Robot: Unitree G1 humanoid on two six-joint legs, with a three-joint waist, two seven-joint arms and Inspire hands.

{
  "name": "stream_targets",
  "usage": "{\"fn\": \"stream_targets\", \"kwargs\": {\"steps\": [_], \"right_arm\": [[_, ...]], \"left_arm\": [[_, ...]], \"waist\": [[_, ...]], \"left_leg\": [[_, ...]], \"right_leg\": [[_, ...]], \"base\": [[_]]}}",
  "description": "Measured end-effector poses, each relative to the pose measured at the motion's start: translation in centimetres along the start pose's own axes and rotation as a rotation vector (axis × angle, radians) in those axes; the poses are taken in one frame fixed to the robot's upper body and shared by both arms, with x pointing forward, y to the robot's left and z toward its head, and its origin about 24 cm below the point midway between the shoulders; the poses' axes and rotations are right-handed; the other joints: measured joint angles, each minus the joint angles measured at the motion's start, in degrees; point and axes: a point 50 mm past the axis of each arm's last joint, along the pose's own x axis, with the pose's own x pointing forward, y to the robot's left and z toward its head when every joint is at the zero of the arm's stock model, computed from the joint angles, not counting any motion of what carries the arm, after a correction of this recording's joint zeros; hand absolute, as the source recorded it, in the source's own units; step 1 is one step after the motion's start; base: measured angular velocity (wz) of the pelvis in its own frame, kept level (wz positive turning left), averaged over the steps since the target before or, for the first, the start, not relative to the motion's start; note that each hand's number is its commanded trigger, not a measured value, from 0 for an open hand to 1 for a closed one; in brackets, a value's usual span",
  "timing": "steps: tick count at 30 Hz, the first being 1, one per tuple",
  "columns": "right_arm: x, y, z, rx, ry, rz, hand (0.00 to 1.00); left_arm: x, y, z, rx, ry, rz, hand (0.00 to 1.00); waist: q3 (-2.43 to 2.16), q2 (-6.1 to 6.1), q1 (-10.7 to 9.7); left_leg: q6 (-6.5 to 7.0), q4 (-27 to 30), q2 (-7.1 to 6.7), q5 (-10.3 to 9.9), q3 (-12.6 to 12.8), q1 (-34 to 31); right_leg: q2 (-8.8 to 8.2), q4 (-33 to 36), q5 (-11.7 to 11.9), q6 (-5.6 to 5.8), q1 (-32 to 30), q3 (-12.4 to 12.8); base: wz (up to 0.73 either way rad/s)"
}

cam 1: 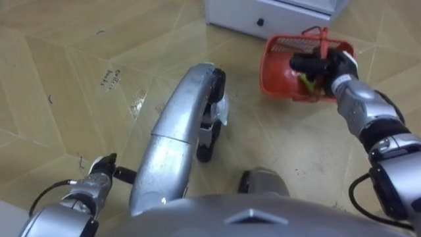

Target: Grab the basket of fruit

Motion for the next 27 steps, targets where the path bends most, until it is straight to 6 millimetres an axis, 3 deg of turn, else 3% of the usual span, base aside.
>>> {"fn": "stream_targets", "kwargs": {"steps": [2,5,7,8,10,11,12,13,14,16,17,20,22,23,25,27], "right_arm": [[0.0,0.4,0.6,-0.004,-0.023,0.022,1.00],[0.0,0.7,1.2,-0.042,-0.044,0.037,1.00],[-0.1,0.9,2.1,-0.067,-0.080,0.065,1.00],[-0.1,1.0,2.3,-0.068,-0.087,0.074,1.00],[-0.2,1.5,3.0,-0.088,-0.117,0.107,1.00],[-0.3,1.7,3.1,-0.099,-0.125,0.115,1.00],[-0.5,2.0,3.6,-0.111,-0.153,0.129,1.00],[-0.8,2.1,4.1,-0.115,-0.188,0.136,1.00],[-0.9,2.2,4.4,-0.120,-0.205,0.139,1.00],[-1.5,2.7,4.7,-0.124,-0.243,0.161,1.00],[-1.6,2.9,4.7,-0.129,-0.250,0.170,1.00],[-2.2,3.5,4.2,-0.180,-0.258,0.219,1.00],[-2.9,3.5,3.4,-0.187,-0.251,0.230,1.00],[-3.1,3.6,3.4,-0.186,-0.257,0.235,1.00],[-3.8,4.1,3.9,-0.182,-0.299,0.260,1.00],[-4.3,4.3,4.5,-0.174,-0.336,0.268,1.00]], "left_arm": [[0.0,0.4,0.5,-0.010,-0.013,0.014,0.00],[0.0,0.4,0.3,0.009,-0.014,0.019,0.00],[-0.1,0.3,-0.6,-0.011,0.014,0.021,0.00],[-0.1,0.3,-0.9,-0.019,0.024,0.022,0.00],[-0.4,0.5,-2.8,-0.056,0.067,0.042,0.00],[-0.5,0.5,-3.3,-0.061,0.077,0.048,0.00],[-0.6,0.6,-4.1,-0.067,0.091,0.059,0.00],[-0.8,0.7,-4.6,-0.072,0.101,0.072,0.00],[-0.8,0.7,-4.7,-0.076,0.101,0.080,0.00],[-1.0,1.3,-4.9,-0.074,0.088,0.128,0.00],[-1.0,1.5,-4.9,-0.065,0.080,0.137,0.00],[-1.1,1.5,-5.0,-0.066,0.065,0.162,0.00],[-1.3,1.2,-5.6,-0.066,0.070,0.162,0.00],[-1.3,1.3,-5.5,-0.066,0.068,0.167,0.00],[-1.3,1.4,-5.2,-0.069,0.048,0.189,0.00],[-1.3,1.2,-4.9,-0.065,0.030,0.188,0.00]], "waist": [[-0.21,0.02,0.16],[-0.68,0.78,-0.05],[-1.27,1.97,0.44],[-1.38,2.16,0.42],[-1.56,2.57,0.34],[-1.61,2.60,0.20],[-1.64,2.61,-0.01],[-1.68,2.57,0.04],[-1.70,2.55,0.14],[-1.84,2.50,0.09],[-1.85,2.51,0.08],[-2.46,3.25,-0.26],[-3.55,4.57,-1.40],[-3.66,4.73,-1.96],[-3.88,3.98,-2.32],[-3.93,3.57,-1.71]], "left_leg": [[0.48,-0.64,1.01,-0.27,0.01,0.04],[0.76,-5.02,1.11,-0.14,-0.70,1.64],[1.02,-11.48,1.80,0.16,-1.40,4.89],[1.11,-13.43,1.77,0.35,-1.43,5.98],[1.31,-22.35,1.47,1.05,-1.12,12.22],[1.33,-24.56,1.30,1.25,-0.97,13.89],[1.43,-29.04,0.51,1.81,-0.63,17.44],[1.94,-33.47,0.34,2.26,0.09,21.02],[1.99,-35.42,0.13,2.47,0.15,22.69],[2.31,-43.06,-0.22,3.19,0.07,30.13],[2.27,-45.01,-0.20,3.49,-0.09,32.01],[1.76,-55.71,0.06,5.66,-0.80,43.08],[1.00,-63.89,1.09,7.92,-1.61,51.32],[0.77,-65.50,1.26,8.52,-1.90,52.87],[-0.21,-69.43,2.06,9.46,-1.88,57.21],[-0.98,-70.60,2.77,9.79,-1.71,59.21]], "right_leg": [[1.14,-1.86,-1.06,0.41,-0.46,0.89],[2.25,-9.35,-1.36,0.97,-1.17,1.48],[3.31,-20.09,-1.36,0.97,-0.96,2.63],[3.38,-23.30,-1.36,0.98,-0.39,2.93],[2.91,-39.03,-0.84,1.45,4.08,3.37],[2.61,-42.98,-0.07,1.73,5.51,3.41],[1.97,-49.39,3.02,2.06,7.76,3.52],[1.20,-53.45,8.58,2.01,8.75,3.66],[0.84,-54.59,11.94,2.12,8.88,3.63],[0.35,-56.54,27.19,2.62,8.34,3.50],[0.57,-56.18,28.48,2.95,7.59,3.38],[1.39,-52.68,22.68,2.55,1.23,1.02],[0.99,-59.84,17.48,2.28,-2.00,-2.66],[0.64,-63.15,16.77,2.28,-2.18,-4.02],[-0.41,-79.06,16.20,2.13,-1.81,-8.52],[0.38,-85.67,16.82,1.70,0.83,-9.79]], "base": [[-0.15],[-0.14],[-0.36],[-0.36],[-0.37],[-0.33],[-0.28],[-0.27],[-0.27],[-0.27],[-0.31],[-0.34],[-0.25],[-0.10],[-0.16],[-0.30]]}}
